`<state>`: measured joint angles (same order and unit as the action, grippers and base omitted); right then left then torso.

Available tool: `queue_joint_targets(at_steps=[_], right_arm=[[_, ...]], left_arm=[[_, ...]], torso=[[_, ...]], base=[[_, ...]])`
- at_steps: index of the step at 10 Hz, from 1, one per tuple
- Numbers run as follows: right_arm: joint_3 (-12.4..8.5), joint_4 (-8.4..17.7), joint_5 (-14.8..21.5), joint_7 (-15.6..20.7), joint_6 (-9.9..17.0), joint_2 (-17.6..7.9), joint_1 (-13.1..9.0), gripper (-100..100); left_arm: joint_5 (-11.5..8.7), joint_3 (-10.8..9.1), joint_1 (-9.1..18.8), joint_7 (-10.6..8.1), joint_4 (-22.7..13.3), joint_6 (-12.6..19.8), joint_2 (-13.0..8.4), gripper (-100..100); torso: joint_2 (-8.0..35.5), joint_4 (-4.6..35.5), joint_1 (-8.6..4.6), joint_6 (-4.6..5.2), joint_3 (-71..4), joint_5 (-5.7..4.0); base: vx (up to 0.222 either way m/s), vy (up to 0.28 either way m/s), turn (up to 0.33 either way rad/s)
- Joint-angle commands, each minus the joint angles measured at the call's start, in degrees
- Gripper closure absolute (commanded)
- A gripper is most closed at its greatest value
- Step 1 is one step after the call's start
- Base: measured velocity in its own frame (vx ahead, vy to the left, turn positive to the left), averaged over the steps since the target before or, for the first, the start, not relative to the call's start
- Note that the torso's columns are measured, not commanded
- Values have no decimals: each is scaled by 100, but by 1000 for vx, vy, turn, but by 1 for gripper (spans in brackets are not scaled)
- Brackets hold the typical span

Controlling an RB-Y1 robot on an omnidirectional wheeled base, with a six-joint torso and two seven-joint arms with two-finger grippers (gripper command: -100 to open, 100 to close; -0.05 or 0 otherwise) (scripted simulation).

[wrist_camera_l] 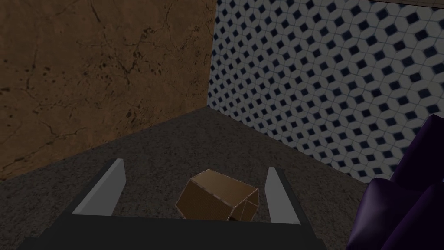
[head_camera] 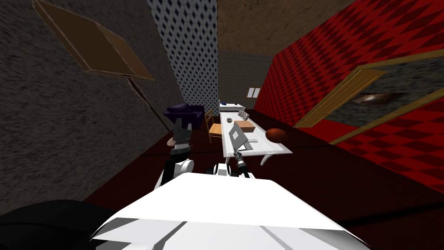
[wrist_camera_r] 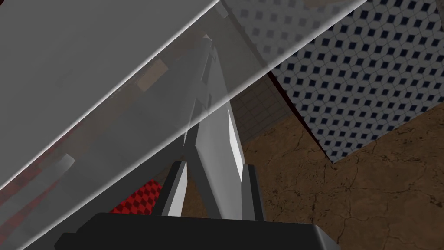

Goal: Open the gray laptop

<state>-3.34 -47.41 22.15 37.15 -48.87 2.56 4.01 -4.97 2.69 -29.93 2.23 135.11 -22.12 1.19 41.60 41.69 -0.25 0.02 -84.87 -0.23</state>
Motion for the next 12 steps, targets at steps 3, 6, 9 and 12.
queue_joint_targets(at_steps=[3, 6, 9, 12], right_arm=[[88, -77, -142, -310, 222, -86, -189, -100], [122, -158, -183, -426, 518, -180, -423, -100], [157, -239, -225, -541, 813, -273, -658, -100], [208, -361, -286, -715, 1256, -414, -1010, -100]], left_arm=[[0, 1, 1, 0, 0, 0, 1, 0], [0, 0, 1, 0, 0, 0, 1, 0], [0, 0, 1, 0, 0, 0, 0, 0], [0, 0, 1, 0, 0, 0, 0, 0]], torso=[[34, 38, 14, -5, 22, 13], [15, 27, -25, 21, 6, 13], [50, 53, -3, 3, 27, 15], [82, 68, 34, -3, 38, 26]], base=[[-61, 15, -5], [-78, 22, 1], [-60, 5, -17], [-72, 7, -9]])
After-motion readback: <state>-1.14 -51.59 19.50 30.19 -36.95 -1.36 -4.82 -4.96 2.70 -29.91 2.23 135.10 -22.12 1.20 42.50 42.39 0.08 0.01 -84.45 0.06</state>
